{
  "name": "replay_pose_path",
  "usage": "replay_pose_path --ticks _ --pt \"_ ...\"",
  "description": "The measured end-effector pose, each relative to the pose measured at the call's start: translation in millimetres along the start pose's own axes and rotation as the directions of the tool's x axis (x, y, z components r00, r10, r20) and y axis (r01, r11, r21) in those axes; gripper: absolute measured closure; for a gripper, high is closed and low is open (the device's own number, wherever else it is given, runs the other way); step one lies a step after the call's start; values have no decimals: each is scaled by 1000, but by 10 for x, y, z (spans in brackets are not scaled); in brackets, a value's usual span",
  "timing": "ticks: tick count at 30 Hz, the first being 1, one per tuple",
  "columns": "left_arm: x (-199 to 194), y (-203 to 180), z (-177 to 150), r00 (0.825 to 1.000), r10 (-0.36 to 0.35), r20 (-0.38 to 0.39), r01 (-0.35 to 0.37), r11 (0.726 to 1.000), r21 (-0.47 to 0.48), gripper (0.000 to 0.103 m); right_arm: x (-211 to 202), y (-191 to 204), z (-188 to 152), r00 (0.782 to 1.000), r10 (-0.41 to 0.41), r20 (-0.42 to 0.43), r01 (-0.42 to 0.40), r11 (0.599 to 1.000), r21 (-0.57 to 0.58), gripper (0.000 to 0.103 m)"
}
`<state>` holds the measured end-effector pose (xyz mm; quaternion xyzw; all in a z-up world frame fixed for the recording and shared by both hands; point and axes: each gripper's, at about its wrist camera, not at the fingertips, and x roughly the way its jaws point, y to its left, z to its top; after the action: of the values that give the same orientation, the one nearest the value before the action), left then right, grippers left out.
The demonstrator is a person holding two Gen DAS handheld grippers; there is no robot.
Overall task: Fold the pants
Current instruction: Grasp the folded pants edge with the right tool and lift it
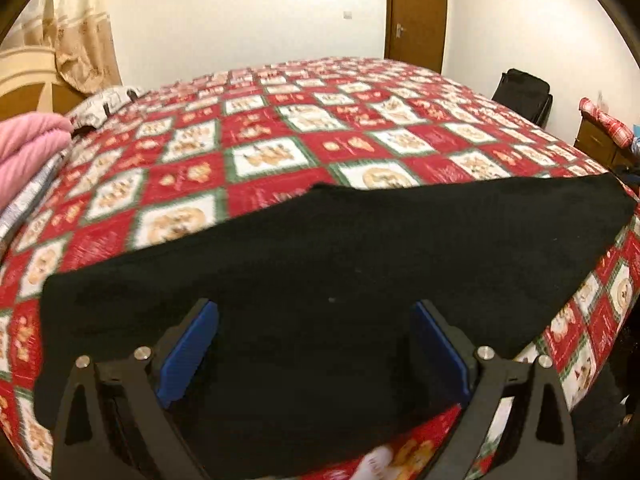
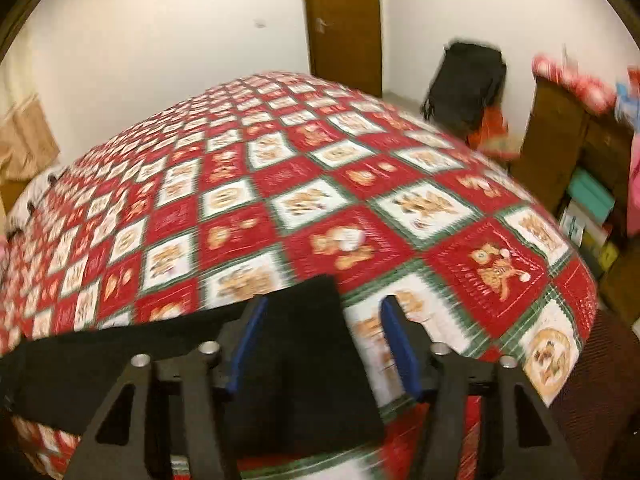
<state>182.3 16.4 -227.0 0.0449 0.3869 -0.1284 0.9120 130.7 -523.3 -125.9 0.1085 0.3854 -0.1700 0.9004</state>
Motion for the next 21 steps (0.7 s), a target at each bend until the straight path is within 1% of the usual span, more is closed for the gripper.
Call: replay_pose_path --ticks 1,2,3,4,5,6,7,8,10,11,13,15,18,20,21 --pt "33 -14 -8 1000 -3 -11 3 1000 -4 4 60 -104 38 999 37 -29 -36 999 35 50" --pt "61 -49 -23 1000 14 -17 -14 1000 1 4 122 -193 72 996 73 -51 -70 995 72 51" --pt "64 -69 -29 1000 28 -13 -28 1000 14 4 199 -246 101 991 114 -75 -107 990 93 51" --pt "65 -77 -28 999 33 -12 -33 999 20 4 250 -249 106 987 133 -93 -124 988 96 53" --pt "67 -74 -23 999 33 -14 -33 999 18 4 327 -258 120 984 139 -107 -128 987 99 63" --pt "70 -71 -14 999 33 -17 -33 999 11 4 393 -230 115 982 144 -121 -132 986 99 76" --pt "68 -65 -10 999 33 -19 -33 999 8 4 475 -200 108 975 164 -146 -152 984 95 83" --pt "71 -66 -4 999 36 -22 -36 999 8 4 503 -162 97 976 160 -147 -148 985 89 86" --pt "71 -73 -6 999 41 -24 -41 999 10 4 521 -151 115 984 127 -124 -119 990 76 91" --pt "71 -76 -11 999 43 -22 -43 999 10 4 527 -159 136 989 108 -97 -101 992 78 97" --pt "65 -79 -25 999 47 -17 -47 999 8 4 595 -214 148 992 83 -92 -74 992 100 101" --pt "71 -80 -17 999 45 -17 -45 999 2 4 644 -257 125 990 105 -98 -94 989 115 102" --pt "57 -79 -33 999 43 -13 -43 999 4 4 540 -267 108 987 124 -99 -116 990 79 101" --pt "36 -76 -45 999 39 -8 -39 999 3 4 422 -367 94 986 148 -81 -137 982 127 99" --pt "29 -78 -48 999 37 -5 -37 999 3 4 311 -446 70 987 151 -61 -139 977 162 83"
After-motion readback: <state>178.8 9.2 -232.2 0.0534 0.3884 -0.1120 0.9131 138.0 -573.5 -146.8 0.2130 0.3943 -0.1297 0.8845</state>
